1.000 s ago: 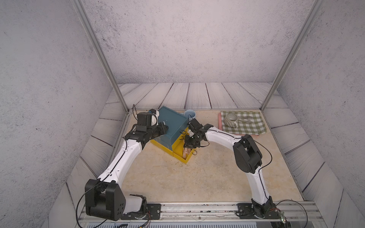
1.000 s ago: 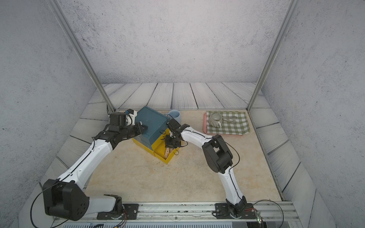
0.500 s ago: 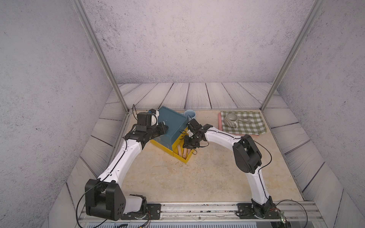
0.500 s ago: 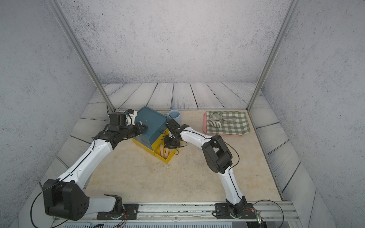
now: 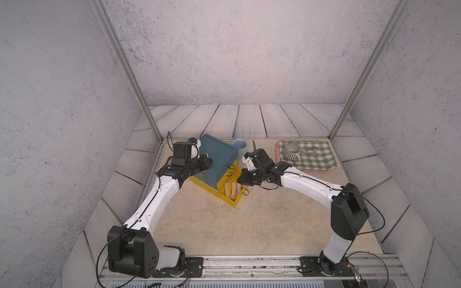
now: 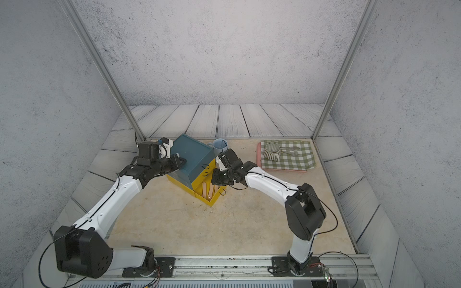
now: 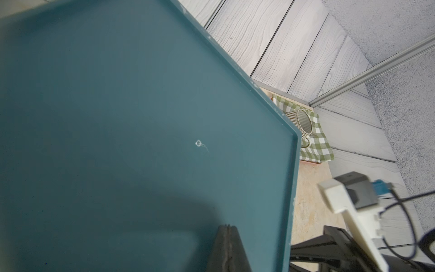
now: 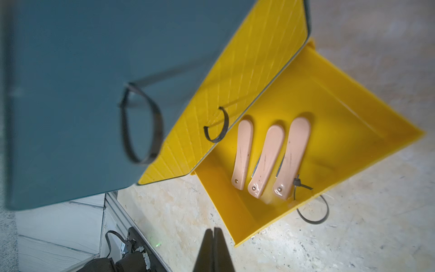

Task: Place the fruit knives into the drawer by color
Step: Place the fruit knife in the drawer, then close the drawer in the storage box.

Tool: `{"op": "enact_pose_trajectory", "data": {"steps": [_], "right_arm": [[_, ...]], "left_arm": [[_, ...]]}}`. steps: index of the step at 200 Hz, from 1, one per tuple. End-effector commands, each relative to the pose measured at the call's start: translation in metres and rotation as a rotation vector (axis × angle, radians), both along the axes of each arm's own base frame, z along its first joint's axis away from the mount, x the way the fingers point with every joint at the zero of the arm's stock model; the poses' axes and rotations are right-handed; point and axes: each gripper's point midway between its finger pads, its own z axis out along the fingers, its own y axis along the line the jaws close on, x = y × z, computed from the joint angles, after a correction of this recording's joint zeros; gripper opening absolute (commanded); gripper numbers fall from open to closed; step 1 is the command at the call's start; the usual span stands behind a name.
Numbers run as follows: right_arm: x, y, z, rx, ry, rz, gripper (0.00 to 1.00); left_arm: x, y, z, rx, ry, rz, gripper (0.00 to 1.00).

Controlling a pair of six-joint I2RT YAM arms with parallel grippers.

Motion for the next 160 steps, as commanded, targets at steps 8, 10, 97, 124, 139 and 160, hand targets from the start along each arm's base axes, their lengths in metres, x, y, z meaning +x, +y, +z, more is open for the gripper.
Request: {"op": "enact_pose_trajectory", "data": {"steps": [8,10,97,124,139,160], "right_arm": [[0.006,-0.036,-0.021,-0.051,0.009,-0.079,0.0],[0.006,-0.038,-0.023,-0.052,0.014,-0.084,0.0],[0.016,-0.056,-0.099,-0.047,0.168,-0.158,0.0],[0.02,-0.048,-0.108,-0.025,0.192,-0.154,0.0],[0.023,-0.04,-0.109,0.009,0.197,-0.148,0.0],[0.027,-0.028,-0.109,0.065,0.212,-0.129,0.0]], "left_arm": [[-0.021,0.012,-0.053,0.067,0.206,0.026,0.0],[-0.021,0.012,-0.053,0.065,0.207,0.026,0.0],[-0.022,0.012,-0.054,0.066,0.21,0.024,0.0],[-0.022,0.012,-0.054,0.065,0.212,0.022,0.0],[-0.022,0.012,-0.054,0.068,0.212,0.023,0.0],[-0.022,0.012,-0.055,0.068,0.213,0.021,0.0]]}}
